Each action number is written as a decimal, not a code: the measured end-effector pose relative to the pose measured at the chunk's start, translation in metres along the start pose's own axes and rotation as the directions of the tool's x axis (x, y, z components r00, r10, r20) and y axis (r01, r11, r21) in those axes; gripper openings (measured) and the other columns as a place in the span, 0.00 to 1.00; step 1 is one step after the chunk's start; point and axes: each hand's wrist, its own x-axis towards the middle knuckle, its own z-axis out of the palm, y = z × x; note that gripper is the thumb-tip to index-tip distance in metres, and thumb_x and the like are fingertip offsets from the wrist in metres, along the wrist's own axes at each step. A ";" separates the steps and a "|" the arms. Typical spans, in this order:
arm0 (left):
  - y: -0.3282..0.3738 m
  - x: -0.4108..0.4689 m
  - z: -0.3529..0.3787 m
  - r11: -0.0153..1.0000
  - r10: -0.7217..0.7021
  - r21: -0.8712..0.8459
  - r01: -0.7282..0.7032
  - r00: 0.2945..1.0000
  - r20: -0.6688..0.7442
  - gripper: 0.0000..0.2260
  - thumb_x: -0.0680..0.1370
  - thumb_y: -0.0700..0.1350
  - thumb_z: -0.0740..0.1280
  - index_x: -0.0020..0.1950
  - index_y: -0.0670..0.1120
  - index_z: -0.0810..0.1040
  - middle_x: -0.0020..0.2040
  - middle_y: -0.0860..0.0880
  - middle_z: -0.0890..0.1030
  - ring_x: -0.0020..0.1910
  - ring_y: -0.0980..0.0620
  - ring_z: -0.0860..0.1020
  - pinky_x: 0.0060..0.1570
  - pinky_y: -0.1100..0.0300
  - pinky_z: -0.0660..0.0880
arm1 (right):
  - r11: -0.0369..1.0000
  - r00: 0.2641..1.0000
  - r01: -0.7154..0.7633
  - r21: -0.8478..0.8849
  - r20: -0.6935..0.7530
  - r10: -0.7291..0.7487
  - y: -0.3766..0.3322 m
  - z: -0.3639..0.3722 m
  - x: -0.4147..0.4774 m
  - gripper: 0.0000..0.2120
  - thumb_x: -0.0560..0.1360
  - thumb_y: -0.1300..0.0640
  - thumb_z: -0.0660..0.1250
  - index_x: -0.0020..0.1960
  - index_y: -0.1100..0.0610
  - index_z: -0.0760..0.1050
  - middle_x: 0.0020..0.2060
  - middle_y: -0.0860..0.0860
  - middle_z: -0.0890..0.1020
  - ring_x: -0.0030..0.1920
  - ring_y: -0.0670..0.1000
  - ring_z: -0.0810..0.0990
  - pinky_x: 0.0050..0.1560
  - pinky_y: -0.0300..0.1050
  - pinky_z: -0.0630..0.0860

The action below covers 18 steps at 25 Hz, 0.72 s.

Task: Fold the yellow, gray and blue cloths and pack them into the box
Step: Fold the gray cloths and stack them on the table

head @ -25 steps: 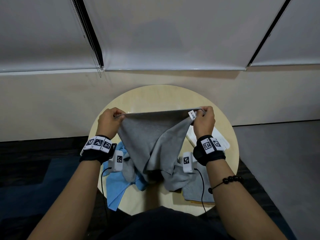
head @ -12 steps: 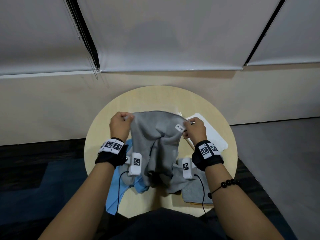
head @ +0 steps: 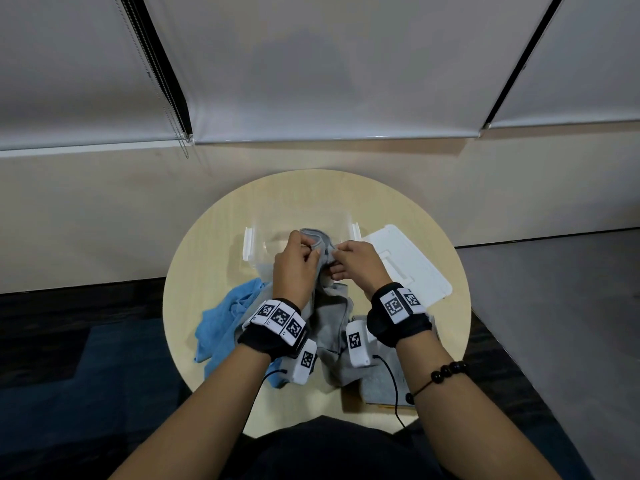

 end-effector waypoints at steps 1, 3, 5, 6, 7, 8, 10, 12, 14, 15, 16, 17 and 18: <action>0.000 0.000 0.001 1.000 -0.010 0.005 0.010 1.000 -0.010 0.06 0.80 0.45 0.69 0.50 0.49 0.72 0.39 0.51 0.83 0.35 0.58 0.76 0.33 0.69 0.67 | 1.000 1.000 -0.010 0.009 0.013 0.010 -0.002 0.000 -0.002 0.08 0.81 0.62 0.64 0.55 0.66 0.77 0.37 0.57 0.81 0.36 0.55 0.82 0.44 0.49 0.83; -0.002 0.001 0.000 0.999 -0.026 0.021 0.027 0.999 -0.044 0.04 0.80 0.46 0.69 0.50 0.49 0.74 0.42 0.50 0.84 0.40 0.53 0.80 0.38 0.62 0.72 | 0.999 0.999 -0.026 0.038 0.036 0.024 -0.006 -0.002 -0.006 0.07 0.81 0.65 0.62 0.56 0.67 0.76 0.41 0.61 0.81 0.38 0.57 0.82 0.42 0.46 0.82; -0.005 0.005 -0.005 0.998 -0.029 0.051 0.033 0.995 -0.093 0.03 0.79 0.47 0.69 0.49 0.49 0.76 0.44 0.51 0.83 0.44 0.52 0.81 0.43 0.57 0.76 | 0.997 0.997 -0.041 0.071 0.061 0.037 -0.009 -0.003 -0.010 0.07 0.81 0.67 0.60 0.56 0.66 0.74 0.43 0.64 0.81 0.39 0.60 0.83 0.41 0.46 0.82; -0.006 0.007 -0.006 0.998 -0.019 0.053 0.025 0.994 -0.103 0.03 0.79 0.46 0.69 0.49 0.49 0.77 0.45 0.52 0.83 0.45 0.52 0.81 0.44 0.56 0.77 | 0.996 0.997 -0.044 0.073 0.070 0.039 -0.010 -0.003 -0.011 0.07 0.81 0.67 0.59 0.57 0.67 0.74 0.44 0.65 0.82 0.40 0.61 0.83 0.42 0.46 0.82; -0.006 0.010 -0.006 0.999 0.003 0.040 0.001 0.996 -0.089 0.02 0.78 0.45 0.70 0.48 0.48 0.79 0.45 0.52 0.83 0.45 0.52 0.81 0.46 0.54 0.78 | 0.997 0.997 -0.041 0.067 0.073 0.036 -0.009 -0.003 -0.011 0.08 0.82 0.67 0.60 0.57 0.68 0.75 0.44 0.66 0.82 0.41 0.61 0.83 0.43 0.47 0.82; -0.005 0.011 -0.005 0.999 0.033 0.026 -0.031 0.998 -0.057 0.01 0.77 0.44 0.71 0.47 0.47 0.81 0.45 0.53 0.83 0.45 0.53 0.81 0.48 0.54 0.79 | 0.998 0.997 -0.034 0.055 0.075 0.030 -0.009 -0.003 -0.011 0.10 0.82 0.66 0.60 0.58 0.70 0.75 0.44 0.65 0.82 0.41 0.60 0.82 0.45 0.48 0.82; -0.003 0.006 0.001 0.996 0.084 0.029 -0.084 0.996 -0.006 0.02 0.75 0.42 0.73 0.47 0.47 0.84 0.45 0.52 0.83 0.45 0.54 0.80 0.50 0.53 0.78 | 0.999 0.995 -0.029 0.038 0.095 0.025 -0.011 -0.002 -0.009 0.12 0.81 0.65 0.61 0.59 0.72 0.77 0.45 0.64 0.81 0.43 0.60 0.82 0.51 0.53 0.82; -0.002 -0.001 0.007 0.993 0.109 0.035 -0.109 0.994 -0.002 0.04 0.76 0.42 0.73 0.49 0.47 0.86 0.47 0.51 0.84 0.48 0.53 0.80 0.52 0.53 0.77 | 0.997 0.990 -0.052 0.056 0.131 0.045 -0.014 -0.004 -0.009 0.14 0.81 0.65 0.59 0.60 0.71 0.78 0.46 0.65 0.81 0.48 0.63 0.83 0.56 0.55 0.81; -0.006 -0.006 0.008 0.993 0.122 -0.004 -0.122 0.993 0.002 0.06 0.76 0.40 0.72 0.52 0.46 0.86 0.49 0.50 0.85 0.50 0.52 0.81 0.54 0.52 0.77 | 0.990 0.986 -0.097 0.106 0.147 0.080 -0.016 -0.006 -0.011 0.16 0.80 0.67 0.57 0.62 0.70 0.78 0.47 0.65 0.80 0.49 0.62 0.82 0.52 0.50 0.82; -0.007 -0.007 0.008 0.992 0.129 -0.016 -0.129 0.992 0.007 0.07 0.77 0.39 0.72 0.52 0.45 0.86 0.50 0.49 0.85 0.51 0.51 0.81 0.55 0.51 0.77 | 0.987 0.985 -0.106 0.122 0.149 0.087 -0.016 -0.007 -0.011 0.16 0.80 0.67 0.56 0.62 0.69 0.78 0.47 0.64 0.80 0.49 0.62 0.81 0.50 0.47 0.82; -0.007 -0.009 0.007 0.991 0.137 -0.016 -0.136 0.991 0.011 0.07 0.77 0.38 0.71 0.53 0.45 0.86 0.50 0.49 0.85 0.52 0.51 0.81 0.55 0.51 0.78 | 0.986 0.985 -0.107 0.125 0.149 0.088 -0.015 -0.007 -0.012 0.17 0.79 0.67 0.56 0.61 0.69 0.79 0.47 0.64 0.80 0.48 0.61 0.81 0.48 0.45 0.82; -0.007 -0.010 0.007 0.990 0.144 -0.008 -0.144 0.990 0.012 0.07 0.77 0.38 0.71 0.53 0.45 0.86 0.50 0.49 0.85 0.52 0.50 0.82 0.56 0.51 0.78 | 0.987 0.985 -0.105 0.123 0.151 0.086 -0.015 -0.007 -0.013 0.17 0.79 0.67 0.55 0.61 0.69 0.79 0.46 0.63 0.80 0.47 0.61 0.81 0.48 0.45 0.81; -0.007 -0.011 0.007 0.988 0.152 0.002 -0.152 0.988 0.010 0.08 0.76 0.38 0.72 0.53 0.44 0.86 0.51 0.48 0.85 0.52 0.50 0.82 0.56 0.50 0.78 | 0.987 0.985 -0.103 0.121 0.154 0.084 -0.015 -0.007 -0.014 0.16 0.79 0.67 0.55 0.60 0.69 0.79 0.45 0.62 0.80 0.45 0.60 0.82 0.47 0.44 0.81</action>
